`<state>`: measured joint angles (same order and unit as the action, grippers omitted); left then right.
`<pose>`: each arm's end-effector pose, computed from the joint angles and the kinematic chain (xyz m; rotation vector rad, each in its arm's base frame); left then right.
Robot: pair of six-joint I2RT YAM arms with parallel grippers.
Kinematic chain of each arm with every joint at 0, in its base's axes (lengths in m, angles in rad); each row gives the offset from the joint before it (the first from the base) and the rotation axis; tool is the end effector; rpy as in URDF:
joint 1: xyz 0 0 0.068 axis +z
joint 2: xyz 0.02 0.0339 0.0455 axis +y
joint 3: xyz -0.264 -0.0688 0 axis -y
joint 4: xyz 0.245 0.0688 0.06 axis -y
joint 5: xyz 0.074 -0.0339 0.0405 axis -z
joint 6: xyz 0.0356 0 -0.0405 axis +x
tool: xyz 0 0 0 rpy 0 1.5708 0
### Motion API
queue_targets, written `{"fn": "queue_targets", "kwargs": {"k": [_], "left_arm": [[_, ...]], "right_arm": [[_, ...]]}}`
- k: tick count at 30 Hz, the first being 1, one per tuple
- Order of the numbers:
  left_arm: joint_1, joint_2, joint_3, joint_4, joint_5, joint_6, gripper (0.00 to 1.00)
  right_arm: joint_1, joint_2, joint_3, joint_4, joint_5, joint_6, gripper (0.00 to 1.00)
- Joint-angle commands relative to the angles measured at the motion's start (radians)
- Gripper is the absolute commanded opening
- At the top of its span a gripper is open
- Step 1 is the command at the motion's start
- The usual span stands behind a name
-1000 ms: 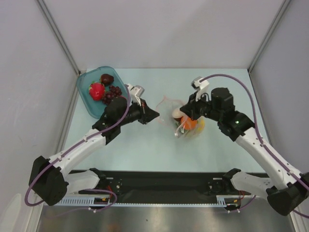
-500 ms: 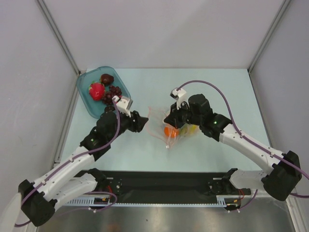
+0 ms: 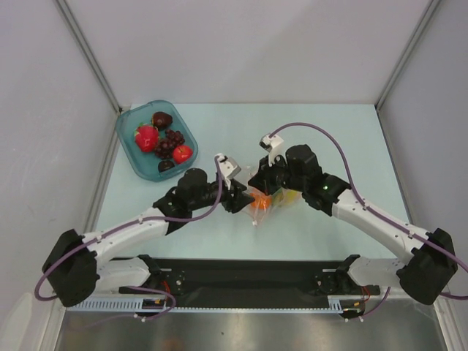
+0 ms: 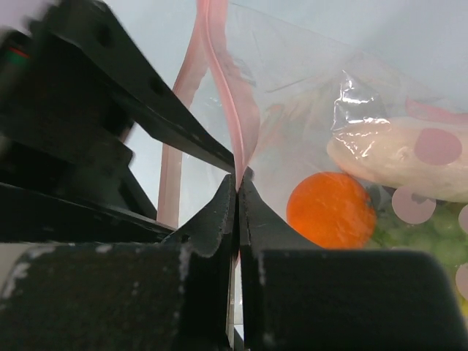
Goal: Open the zip-top bag and remove the fake food
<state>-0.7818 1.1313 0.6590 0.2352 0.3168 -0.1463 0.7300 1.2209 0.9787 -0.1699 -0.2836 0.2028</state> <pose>0.1752 -0.1896 0.2691 0.8137 1.7158 -0.9329 0.2026 0.1947 0.3177 -0.7246 1.9444 0.8713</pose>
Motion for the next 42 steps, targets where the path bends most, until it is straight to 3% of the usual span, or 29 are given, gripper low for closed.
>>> {"fn": "queue_targets", "kwargs": {"k": [1,6,16,23,26,28,33,42], "left_arm": [[-0.017,0.073,0.050,0.078,0.082,0.053,0.56],[-0.042,0.182,0.085,0.056,0.041,0.094,0.56],[-0.089,0.361,0.113,0.199,-0.005,0.079,0.61],[-0.111,0.430,0.111,0.263,-0.148,0.042,0.78],[-0.126,0.436,0.099,0.285,-0.260,0.040,0.80],[-0.131,0.436,0.085,0.329,-0.292,0.040,0.89],[-0.131,0.513,0.145,0.297,-0.236,0.048,0.97],[-0.131,0.581,0.162,0.292,-0.257,0.007,0.89]], "right_arm": [[0.003,-0.052,0.005,0.044,0.034,0.010,0.00],[0.002,-0.096,-0.008,0.043,0.061,0.020,0.00],[0.000,-0.136,-0.051,0.075,0.077,0.063,0.00],[0.002,-0.141,-0.077,0.105,0.055,0.083,0.00],[0.002,-0.143,-0.086,0.121,0.038,0.092,0.00],[0.002,-0.143,-0.086,0.119,0.029,0.092,0.00],[0.002,-0.143,-0.092,0.127,0.015,0.096,0.00],[0.002,-0.164,-0.109,0.141,0.004,0.104,0.00]]}}
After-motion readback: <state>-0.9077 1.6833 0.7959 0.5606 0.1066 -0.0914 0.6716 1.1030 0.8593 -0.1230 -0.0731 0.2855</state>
